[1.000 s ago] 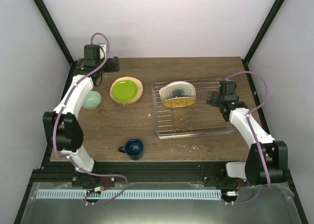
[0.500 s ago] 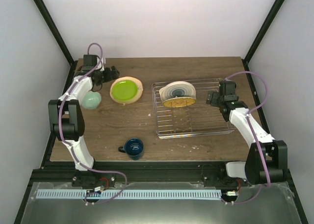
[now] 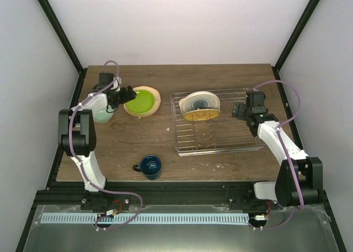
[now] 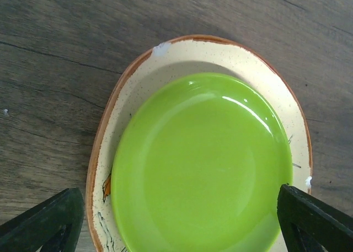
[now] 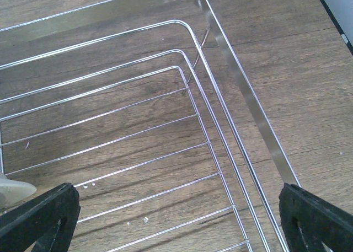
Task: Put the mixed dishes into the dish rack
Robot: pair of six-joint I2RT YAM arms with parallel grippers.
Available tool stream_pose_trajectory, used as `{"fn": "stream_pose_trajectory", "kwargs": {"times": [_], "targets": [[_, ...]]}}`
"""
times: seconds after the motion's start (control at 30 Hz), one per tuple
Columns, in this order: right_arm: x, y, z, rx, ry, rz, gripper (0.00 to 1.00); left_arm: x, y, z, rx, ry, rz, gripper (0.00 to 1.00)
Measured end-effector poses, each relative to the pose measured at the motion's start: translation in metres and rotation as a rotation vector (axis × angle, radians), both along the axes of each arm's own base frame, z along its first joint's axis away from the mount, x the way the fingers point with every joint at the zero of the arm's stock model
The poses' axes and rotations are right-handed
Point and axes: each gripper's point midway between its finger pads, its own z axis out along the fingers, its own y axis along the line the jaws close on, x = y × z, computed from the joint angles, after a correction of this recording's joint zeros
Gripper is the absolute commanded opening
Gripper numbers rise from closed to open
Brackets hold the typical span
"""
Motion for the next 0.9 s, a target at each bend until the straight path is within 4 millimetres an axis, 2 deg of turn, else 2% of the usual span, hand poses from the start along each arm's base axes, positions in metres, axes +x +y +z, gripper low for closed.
{"fn": "stream_pose_trajectory", "kwargs": {"times": [0.27,0.5,0.9], "targets": [[0.0,0.0,0.0,0.0,0.001,0.0,1.0,0.002,-0.009,-0.005,-0.008,-0.015,-0.012,0.94],[0.0,0.0,0.0,0.0,0.001,0.0,1.0,-0.004,-0.016,-0.025,0.005,0.023,-0.02,0.94],[0.0,0.0,0.0,0.0,0.001,0.0,1.0,-0.005,-0.027,-0.036,0.02,0.032,-0.035,0.93]]}}
